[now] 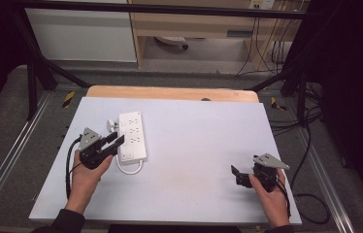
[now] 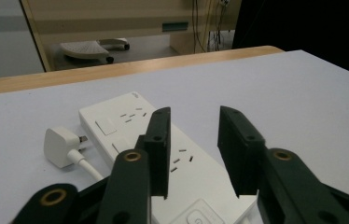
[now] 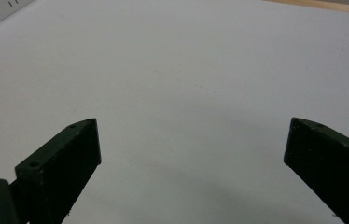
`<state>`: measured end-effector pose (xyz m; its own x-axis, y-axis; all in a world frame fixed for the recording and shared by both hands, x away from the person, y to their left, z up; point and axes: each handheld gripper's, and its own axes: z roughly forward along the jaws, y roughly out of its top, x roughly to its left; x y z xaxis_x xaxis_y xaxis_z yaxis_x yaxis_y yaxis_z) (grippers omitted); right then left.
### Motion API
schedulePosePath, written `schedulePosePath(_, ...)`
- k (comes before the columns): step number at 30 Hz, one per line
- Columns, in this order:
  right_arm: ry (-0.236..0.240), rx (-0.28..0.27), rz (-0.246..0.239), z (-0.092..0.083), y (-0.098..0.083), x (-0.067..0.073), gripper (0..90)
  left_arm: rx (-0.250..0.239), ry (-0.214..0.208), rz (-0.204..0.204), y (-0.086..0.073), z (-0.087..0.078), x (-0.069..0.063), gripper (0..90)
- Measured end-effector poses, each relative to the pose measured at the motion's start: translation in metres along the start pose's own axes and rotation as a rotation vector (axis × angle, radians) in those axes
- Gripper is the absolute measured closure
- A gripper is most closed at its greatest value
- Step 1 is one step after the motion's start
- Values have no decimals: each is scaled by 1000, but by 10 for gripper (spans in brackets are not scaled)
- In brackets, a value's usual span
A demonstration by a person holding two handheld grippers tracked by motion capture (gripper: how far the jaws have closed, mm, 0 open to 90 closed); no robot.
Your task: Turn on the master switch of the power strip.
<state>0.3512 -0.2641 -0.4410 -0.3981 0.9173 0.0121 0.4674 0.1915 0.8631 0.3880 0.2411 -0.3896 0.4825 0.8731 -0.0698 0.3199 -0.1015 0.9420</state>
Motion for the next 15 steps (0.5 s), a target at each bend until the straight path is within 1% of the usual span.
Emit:
schedulePosePath(1, 1, 0, -3, 0, 0, 1, 42, 8, -5, -4, 1, 0, 1, 698)
schedulePosePath(4, 3, -4, -7, -1, 1, 2, 42, 21, 1, 8, 2, 0, 1, 754)
schedulePosePath(5, 3, -4, -7, -1, 1, 2, 42, 26, -2, 13, 3, 1, 1, 754)
schedulePosePath(7, 1, -6, -10, -2, 1, 2, 42, 39, 0, 22, 4, 2, 0, 792)
schedulePosePath(11, -4, -6, -11, -2, 2, 1, 42, 53, 2, 28, 4, 4, -1, 833)
schedulePosePath(13, -5, -4, -11, -1, 2, 0, 41, 55, -2, -2, 3, 7, 0, 853)
schedulePosePath(14, -5, -2, -9, -1, 2, 0, 42, 55, -2, -2, 3, 7, 0, 866)
schedulePosePath(15, -7, -2, -11, -1, 2, 0, 42, 59, 7, -2, 3, 9, 0, 876)
